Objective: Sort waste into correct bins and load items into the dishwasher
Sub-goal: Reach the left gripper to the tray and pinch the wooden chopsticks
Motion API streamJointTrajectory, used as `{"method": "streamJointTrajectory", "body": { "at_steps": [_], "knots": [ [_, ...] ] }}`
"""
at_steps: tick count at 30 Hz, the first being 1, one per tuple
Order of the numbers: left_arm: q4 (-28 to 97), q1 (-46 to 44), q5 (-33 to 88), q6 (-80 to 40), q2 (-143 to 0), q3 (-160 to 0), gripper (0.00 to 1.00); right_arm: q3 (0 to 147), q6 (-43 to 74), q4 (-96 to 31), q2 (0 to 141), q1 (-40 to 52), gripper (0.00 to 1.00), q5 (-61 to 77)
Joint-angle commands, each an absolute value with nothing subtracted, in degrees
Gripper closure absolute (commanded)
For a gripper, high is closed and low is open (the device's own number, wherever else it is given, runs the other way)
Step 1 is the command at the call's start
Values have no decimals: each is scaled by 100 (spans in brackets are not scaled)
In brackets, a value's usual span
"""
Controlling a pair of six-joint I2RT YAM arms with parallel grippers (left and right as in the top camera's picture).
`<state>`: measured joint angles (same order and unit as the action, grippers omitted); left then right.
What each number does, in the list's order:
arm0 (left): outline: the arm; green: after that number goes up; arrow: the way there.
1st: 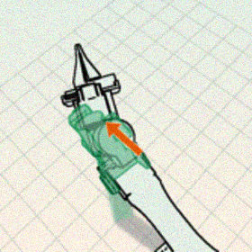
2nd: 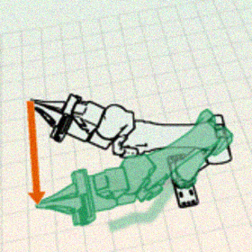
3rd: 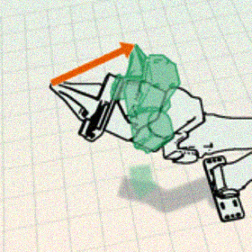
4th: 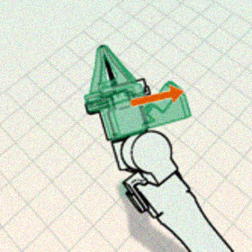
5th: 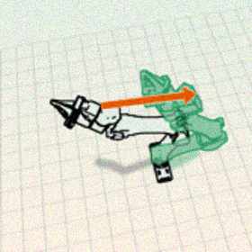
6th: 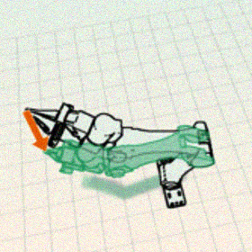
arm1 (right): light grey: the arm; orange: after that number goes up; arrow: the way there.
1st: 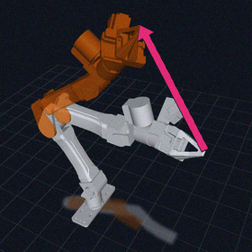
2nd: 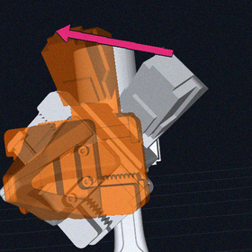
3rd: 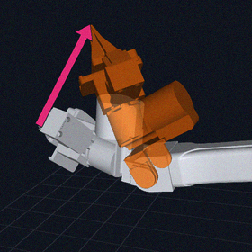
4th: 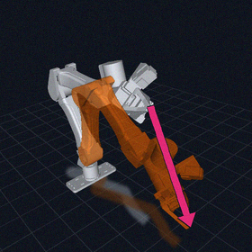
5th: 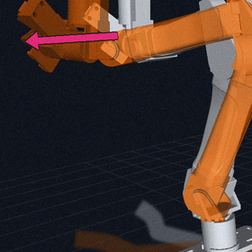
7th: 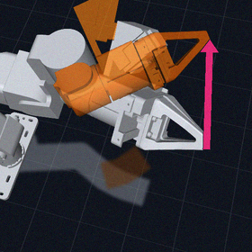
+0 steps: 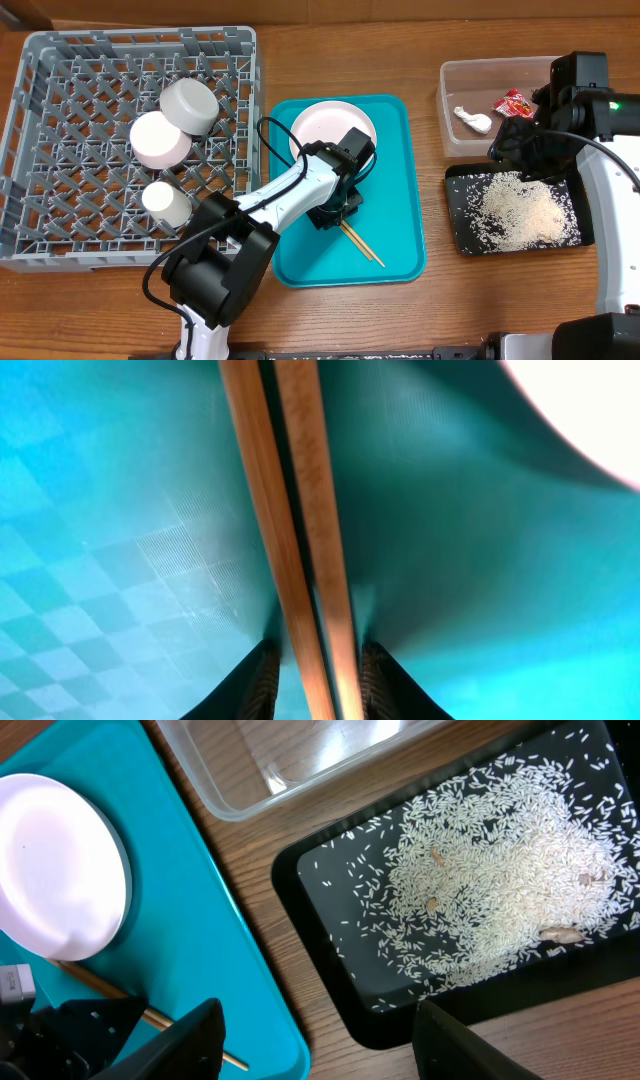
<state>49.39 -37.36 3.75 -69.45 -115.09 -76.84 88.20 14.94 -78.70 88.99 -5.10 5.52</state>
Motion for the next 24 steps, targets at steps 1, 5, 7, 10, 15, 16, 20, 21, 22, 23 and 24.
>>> {"method": "streamJointTrajectory", "body": {
  "at_steps": [1,5,7,10,15,16,20,21,22,23,24],
  "knots": [
    [4921,-3723,582,-6904,-11550,-7408,66,8973,1457,-7856,8744,-513,38,497],
    [4790,-3721,580,-6936,-11552,-7295,71,8973,1457,-7856,8744,-513,38,499],
    [4772,-3721,582,-6936,-11552,-7295,76,8973,1457,-7859,8744,-513,38,499],
    [4753,-3721,587,-6914,-11552,-7295,84,8973,1457,-7859,8744,-513,38,499],
    [4755,-3719,764,-6914,-11552,-7295,96,8973,1457,-7859,8744,-513,38,499],
    [4757,-3719,788,-6866,-11550,-7297,96,8973,1457,-7859,8744,-513,38,499],
    [4814,-3715,915,-6742,-11539,-7314,96,8973,1457,-7859,8744,-513,38,499],
    [4823,-3715,928,-6740,-11535,-7321,96,8973,1457,-7859,8744,-513,38,497],
    [4845,-3715,961,-6726,-11511,-7332,96,8973,1457,-7861,8744,-513,38,497],
    [4864,-3715,996,-6729,-11478,-7338,96,8973,1457,-7861,8744,-513,38,497],
    [4864,-3715,1015,-6731,-11417,-7341,96,8973,1455,-7859,8744,-513,38,497]
  ]
}}
